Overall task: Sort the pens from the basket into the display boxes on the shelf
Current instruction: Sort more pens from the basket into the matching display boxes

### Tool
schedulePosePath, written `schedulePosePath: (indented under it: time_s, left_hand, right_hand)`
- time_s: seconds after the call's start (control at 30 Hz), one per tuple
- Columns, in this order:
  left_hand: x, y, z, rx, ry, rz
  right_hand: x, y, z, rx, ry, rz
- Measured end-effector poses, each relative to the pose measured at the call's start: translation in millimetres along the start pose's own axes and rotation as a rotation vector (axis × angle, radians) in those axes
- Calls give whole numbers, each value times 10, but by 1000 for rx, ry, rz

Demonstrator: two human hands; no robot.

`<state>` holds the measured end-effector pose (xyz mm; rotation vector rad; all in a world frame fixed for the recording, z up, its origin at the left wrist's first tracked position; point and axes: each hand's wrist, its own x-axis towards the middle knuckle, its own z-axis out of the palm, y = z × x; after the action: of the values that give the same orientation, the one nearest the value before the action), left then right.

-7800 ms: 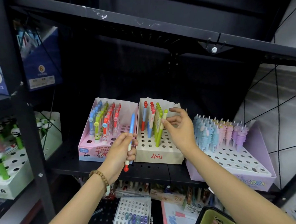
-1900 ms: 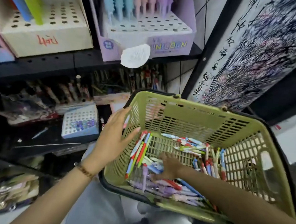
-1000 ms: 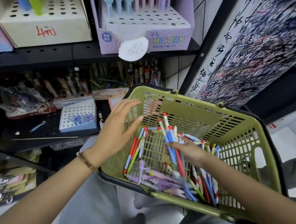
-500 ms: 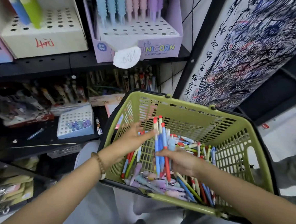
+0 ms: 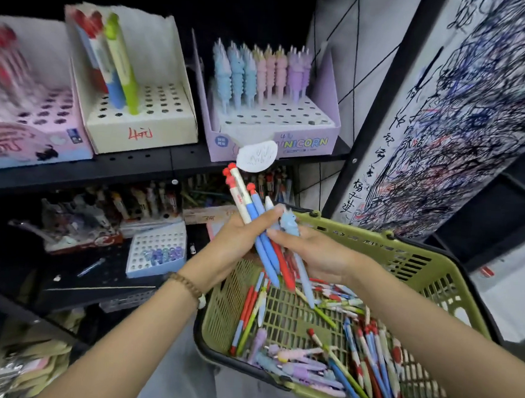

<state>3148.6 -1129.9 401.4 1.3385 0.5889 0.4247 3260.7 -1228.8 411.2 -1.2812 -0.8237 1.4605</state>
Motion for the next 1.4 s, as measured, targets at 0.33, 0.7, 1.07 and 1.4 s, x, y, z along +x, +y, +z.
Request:
schedulePosePath:
  time_s: [0.33, 0.7, 1.07, 1.4]
  left_hand:
    - [156, 986, -721, -333, 194, 282]
    - [393, 1365, -1145, -472, 128, 329]
    - [511, 1263, -1275, -490, 199, 284]
    - [497, 1219, -1245, -538, 235, 227]
  right_hand:
    - [432, -994, -156, -53, 343, -369]
    - [1237, -1907, -52, -102, 526, -605]
    - [1551, -1928, -19, -144, 629, -678]
    - [1521, -1878, -130, -146, 551, -763]
